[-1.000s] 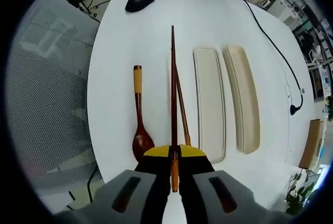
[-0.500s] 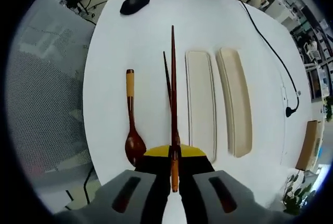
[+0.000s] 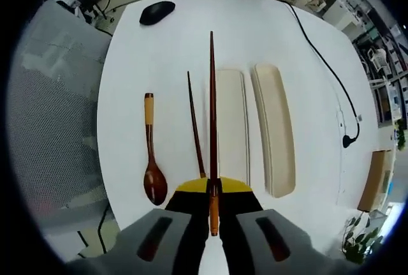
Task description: Arrange the utensils inside the cutlery case until each visible utensil rests in its matching compartment.
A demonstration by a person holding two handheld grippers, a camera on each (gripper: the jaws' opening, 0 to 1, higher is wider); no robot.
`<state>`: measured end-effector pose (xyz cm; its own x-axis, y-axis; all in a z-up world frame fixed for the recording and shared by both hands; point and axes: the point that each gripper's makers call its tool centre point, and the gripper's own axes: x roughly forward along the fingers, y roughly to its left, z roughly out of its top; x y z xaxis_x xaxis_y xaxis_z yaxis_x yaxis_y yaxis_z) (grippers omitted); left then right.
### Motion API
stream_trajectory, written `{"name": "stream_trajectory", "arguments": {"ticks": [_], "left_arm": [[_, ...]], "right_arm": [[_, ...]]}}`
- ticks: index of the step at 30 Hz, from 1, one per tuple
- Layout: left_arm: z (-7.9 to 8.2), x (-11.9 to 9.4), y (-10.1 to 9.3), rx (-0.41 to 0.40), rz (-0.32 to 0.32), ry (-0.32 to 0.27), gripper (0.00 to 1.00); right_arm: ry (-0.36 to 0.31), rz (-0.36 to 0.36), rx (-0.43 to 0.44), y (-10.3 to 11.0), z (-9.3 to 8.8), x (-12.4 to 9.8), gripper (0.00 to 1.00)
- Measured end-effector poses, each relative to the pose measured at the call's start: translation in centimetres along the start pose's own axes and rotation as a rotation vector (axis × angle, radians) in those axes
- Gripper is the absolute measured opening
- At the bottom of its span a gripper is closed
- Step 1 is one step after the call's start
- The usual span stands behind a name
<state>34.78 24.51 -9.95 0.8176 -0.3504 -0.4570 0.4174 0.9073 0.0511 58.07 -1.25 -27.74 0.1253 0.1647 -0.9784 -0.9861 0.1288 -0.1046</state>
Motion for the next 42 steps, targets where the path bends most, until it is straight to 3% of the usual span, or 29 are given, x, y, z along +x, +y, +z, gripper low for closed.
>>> {"name": "stream_trajectory", "arguments": {"ticks": [3,8,12,15,19,25,35,42], "left_arm": [[0.0,0.2,0.1,0.004,0.001,0.004,0.9],[0.3,0.2,0.1,0.003,0.002,-0.005,0.9],[-0.2,0.1,0.3,-0.005,0.007,0.004,0.9],[-0.6,0.1,0.3,-0.007,0.007,0.013,0.9],[-0.7,0.2,0.3,-0.003,0.007,0.017,0.9],[0.8,0.5,0.4,-0.053,-0.002,-0.029,0.9],[0.2,1.0,-0.4,-0.016,-0.017,0.007,0.89],[0.9,1.6,-0.4,0.017,-0.027,0.009,0.9]], "right_arm": [[-0.004,-0.009,-0.003,-0.8,0.0,-0.2,0.0],[-0.043,-0.012,0.091,-2.5,0.0,-0.8,0.0],[-0.067,-0.023,0.108,-3.4,0.1,-1.6,0.0],[-0.067,-0.027,0.097,-4.8,0.6,-1.7,0.0],[-0.063,-0.03,0.09,-4.8,0.5,-1.9,0.0],[-0.054,-0.021,0.085,-5.0,0.2,-1.8,0.0],[-0.027,-0.042,0.047,-7.5,0.0,-2.4,0.0],[-0.013,-0.055,0.016,-8.3,0.7,-2.5,0.0]]}}
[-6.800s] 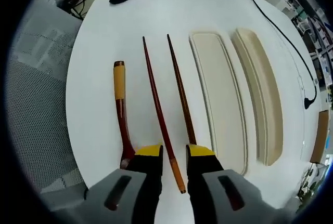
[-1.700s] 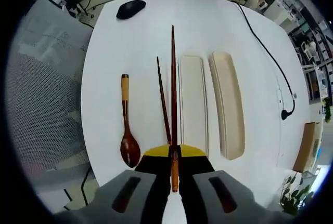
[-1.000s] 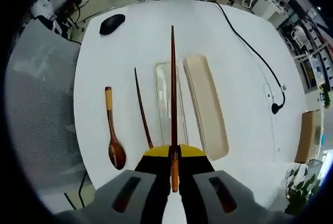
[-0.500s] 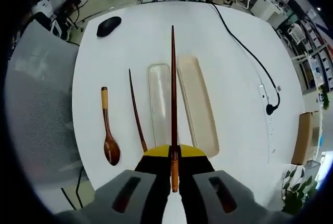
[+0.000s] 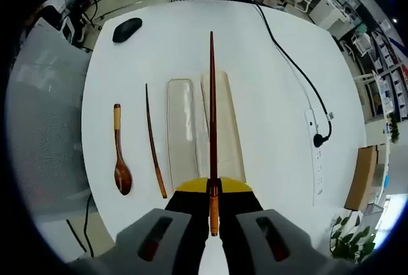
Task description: Arrange the utensils inside the cutlery case until each visible utensil rests in its matching compartment.
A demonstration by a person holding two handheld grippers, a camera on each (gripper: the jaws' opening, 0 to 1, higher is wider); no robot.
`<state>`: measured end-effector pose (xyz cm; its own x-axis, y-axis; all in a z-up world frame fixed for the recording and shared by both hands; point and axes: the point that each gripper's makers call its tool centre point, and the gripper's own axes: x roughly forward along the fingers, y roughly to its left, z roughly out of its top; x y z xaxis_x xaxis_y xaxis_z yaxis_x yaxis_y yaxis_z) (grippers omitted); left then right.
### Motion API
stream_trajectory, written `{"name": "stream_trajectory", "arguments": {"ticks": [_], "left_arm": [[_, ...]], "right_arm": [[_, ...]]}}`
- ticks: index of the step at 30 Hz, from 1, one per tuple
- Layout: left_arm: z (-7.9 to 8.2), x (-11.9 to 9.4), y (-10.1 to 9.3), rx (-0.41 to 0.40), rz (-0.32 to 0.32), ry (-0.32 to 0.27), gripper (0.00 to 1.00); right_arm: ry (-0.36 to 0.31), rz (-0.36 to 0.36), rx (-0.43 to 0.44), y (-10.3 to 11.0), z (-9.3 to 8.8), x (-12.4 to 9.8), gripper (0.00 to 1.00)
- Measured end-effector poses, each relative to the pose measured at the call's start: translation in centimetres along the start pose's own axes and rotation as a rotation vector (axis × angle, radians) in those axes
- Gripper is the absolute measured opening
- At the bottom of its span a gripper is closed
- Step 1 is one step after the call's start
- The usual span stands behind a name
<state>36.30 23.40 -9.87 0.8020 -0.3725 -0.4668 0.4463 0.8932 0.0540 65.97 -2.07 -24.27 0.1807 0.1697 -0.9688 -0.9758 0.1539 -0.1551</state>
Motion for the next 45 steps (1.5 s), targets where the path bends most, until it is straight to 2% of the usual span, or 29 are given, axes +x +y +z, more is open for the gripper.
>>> {"name": "stream_trajectory", "arguments": {"ticks": [11,15,18,20,21,24,29,31,33,39,42,45], "left_arm": [[-1.4,0.2,0.7,-0.045,0.015,0.024,0.89],[-1.6,0.3,0.9,-0.05,0.019,0.031,0.89],[-1.8,0.4,1.3,-0.055,0.027,0.036,0.89],[-1.9,0.5,1.4,-0.066,0.028,0.039,0.89],[-2.0,0.6,1.4,-0.068,0.028,0.043,0.89],[-2.2,0.8,1.4,-0.066,0.027,0.057,0.89],[-2.3,1.0,1.3,-0.072,0.026,0.066,0.89],[-2.3,1.0,1.3,-0.067,0.028,0.072,0.89],[-2.2,1.0,1.1,-0.062,0.029,0.076,0.89],[-2.4,1.1,1.1,-0.068,0.035,0.084,0.89],[-2.6,1.1,1.1,-0.071,0.036,0.09,0.89],[-2.7,1.1,1.3,-0.072,0.046,0.097,0.89]], "right_arm": [[-0.002,-0.008,-0.031,-1.4,0.8,0.5,0.0],[-0.028,-0.037,-0.015,-2.7,1.1,1.6,0.0],[-0.03,-0.024,0.003,-2.5,1.0,2.8,0.0],[-0.022,-0.018,-0.014,-2.5,1.2,3.2,0.0],[-0.021,-0.02,-0.017,-2.5,1.0,4.2,0.0],[-0.027,-0.023,-0.05,-3.0,1.6,4.1,0.0],[-0.045,-0.001,-0.008,-3.0,2.1,5.0,0.01],[-0.053,0.012,0.024,-2.9,1.9,5.9,0.01],[-0.048,0.016,0.02,-3.5,1.8,6.7,0.01],[-0.03,0.03,-0.025,-2.7,1.0,8.5,0.01],[-0.01,0.033,-0.05,-2.5,0.9,8.3,0.01],[0.0,0.043,-0.021,-2.8,0.4,9.0,0.01]]}}
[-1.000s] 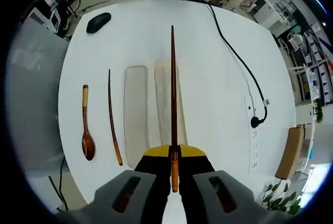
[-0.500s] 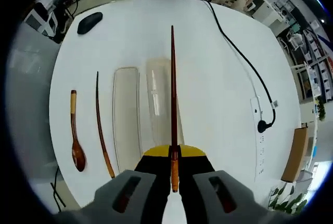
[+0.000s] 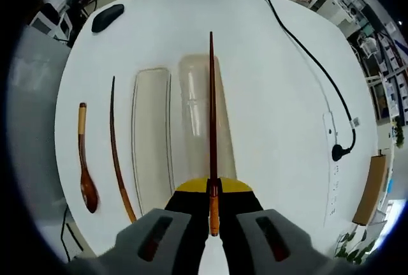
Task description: Arrange the utensils inside the cutlery case until each visible utensil rests in its matching compartment.
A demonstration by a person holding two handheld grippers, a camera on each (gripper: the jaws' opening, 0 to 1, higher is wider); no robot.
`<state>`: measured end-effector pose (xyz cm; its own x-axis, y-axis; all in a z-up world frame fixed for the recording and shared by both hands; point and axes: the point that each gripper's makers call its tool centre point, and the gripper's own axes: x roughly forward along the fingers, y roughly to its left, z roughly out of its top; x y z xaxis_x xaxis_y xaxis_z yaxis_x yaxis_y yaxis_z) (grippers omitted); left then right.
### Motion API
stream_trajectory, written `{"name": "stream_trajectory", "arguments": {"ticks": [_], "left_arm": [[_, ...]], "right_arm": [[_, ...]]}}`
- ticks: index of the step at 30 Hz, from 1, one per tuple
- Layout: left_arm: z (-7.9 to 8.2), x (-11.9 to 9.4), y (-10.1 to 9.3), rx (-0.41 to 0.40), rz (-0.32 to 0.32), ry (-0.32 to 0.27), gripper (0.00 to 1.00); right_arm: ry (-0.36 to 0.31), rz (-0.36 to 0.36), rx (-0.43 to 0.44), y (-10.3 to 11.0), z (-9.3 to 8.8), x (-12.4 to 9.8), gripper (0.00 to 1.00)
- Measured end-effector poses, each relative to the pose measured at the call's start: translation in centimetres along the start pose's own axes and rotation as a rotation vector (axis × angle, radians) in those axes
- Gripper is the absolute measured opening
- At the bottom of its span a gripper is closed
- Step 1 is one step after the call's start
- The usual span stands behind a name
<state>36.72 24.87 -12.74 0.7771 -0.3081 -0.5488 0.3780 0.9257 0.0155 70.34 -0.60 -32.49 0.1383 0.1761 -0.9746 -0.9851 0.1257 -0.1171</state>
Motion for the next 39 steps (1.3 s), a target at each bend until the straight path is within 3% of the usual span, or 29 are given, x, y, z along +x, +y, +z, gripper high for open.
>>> {"name": "stream_trajectory", "arguments": {"ticks": [13,23,28,30,33,39], "left_arm": [[-0.3,0.1,0.1,-0.01,0.015,0.013,0.89],[-0.3,0.2,-0.1,-0.008,0.017,0.019,0.89],[-0.4,0.1,0.1,-0.011,0.023,0.023,0.89],[-0.3,0.0,0.1,-0.012,0.023,0.021,0.89],[-0.3,0.0,0.2,-0.013,0.027,0.019,0.89],[-0.3,-0.1,0.1,-0.011,0.024,0.016,0.89]], "right_arm": [[0.027,0.008,0.001,0.6,-1.7,1.3,0.0],[-0.004,0.018,-0.031,0.5,0.1,1.3,0.0],[0.005,0.032,-0.023,0.9,-0.2,1.4,0.0],[0.005,-0.01,-0.04,0.1,-0.3,1.4,0.01],[0.002,0.031,0.009,0.7,-0.4,1.2,0.01],[-0.002,0.024,0.048,0.5,-0.3,1.1,0.02]]}}
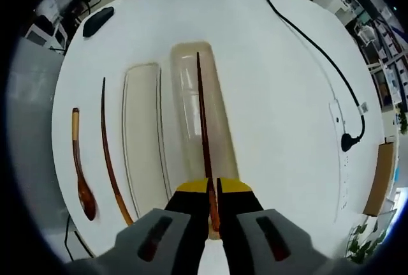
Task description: Arrange the utensils inside the cutlery case until each visible utensil rests in its matching compartment.
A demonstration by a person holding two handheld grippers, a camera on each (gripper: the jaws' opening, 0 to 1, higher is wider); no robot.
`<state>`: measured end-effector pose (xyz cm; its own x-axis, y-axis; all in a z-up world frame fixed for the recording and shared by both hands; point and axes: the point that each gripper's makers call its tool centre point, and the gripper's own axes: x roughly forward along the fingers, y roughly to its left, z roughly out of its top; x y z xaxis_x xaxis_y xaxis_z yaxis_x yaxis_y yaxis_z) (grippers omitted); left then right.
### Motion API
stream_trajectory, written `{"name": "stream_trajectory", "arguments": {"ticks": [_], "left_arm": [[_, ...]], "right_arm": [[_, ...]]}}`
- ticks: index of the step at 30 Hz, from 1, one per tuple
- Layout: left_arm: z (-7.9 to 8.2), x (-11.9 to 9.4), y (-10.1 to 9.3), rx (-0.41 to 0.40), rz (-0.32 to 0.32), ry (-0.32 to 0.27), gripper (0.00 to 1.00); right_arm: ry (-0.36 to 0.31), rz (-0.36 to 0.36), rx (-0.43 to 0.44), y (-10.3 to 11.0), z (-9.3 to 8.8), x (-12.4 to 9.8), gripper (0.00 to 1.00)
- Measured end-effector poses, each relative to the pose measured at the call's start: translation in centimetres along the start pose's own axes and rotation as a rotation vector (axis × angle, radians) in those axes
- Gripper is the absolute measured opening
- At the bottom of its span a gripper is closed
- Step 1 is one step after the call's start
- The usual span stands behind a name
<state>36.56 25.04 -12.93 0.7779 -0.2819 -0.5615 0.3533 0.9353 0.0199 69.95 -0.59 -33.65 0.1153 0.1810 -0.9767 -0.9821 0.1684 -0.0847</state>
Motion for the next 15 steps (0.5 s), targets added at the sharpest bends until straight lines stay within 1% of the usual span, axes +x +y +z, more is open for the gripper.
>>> {"name": "stream_trajectory", "arguments": {"ticks": [6,9,15], "left_arm": [[0.3,-0.3,-0.1,0.004,0.003,-0.013,0.89],[0.5,-0.5,-0.2,0.006,0.004,-0.021,0.89],[0.8,-0.7,-0.3,0.01,0.001,-0.035,0.89]], "right_arm": [[-0.003,-0.018,-0.005,0.0,-0.1,-0.3,0.02],[-0.007,-0.024,0.012,-0.3,-0.2,-0.6,0.05],[-0.021,-0.033,0.029,-0.1,0.0,-1.9,0.06]]}}
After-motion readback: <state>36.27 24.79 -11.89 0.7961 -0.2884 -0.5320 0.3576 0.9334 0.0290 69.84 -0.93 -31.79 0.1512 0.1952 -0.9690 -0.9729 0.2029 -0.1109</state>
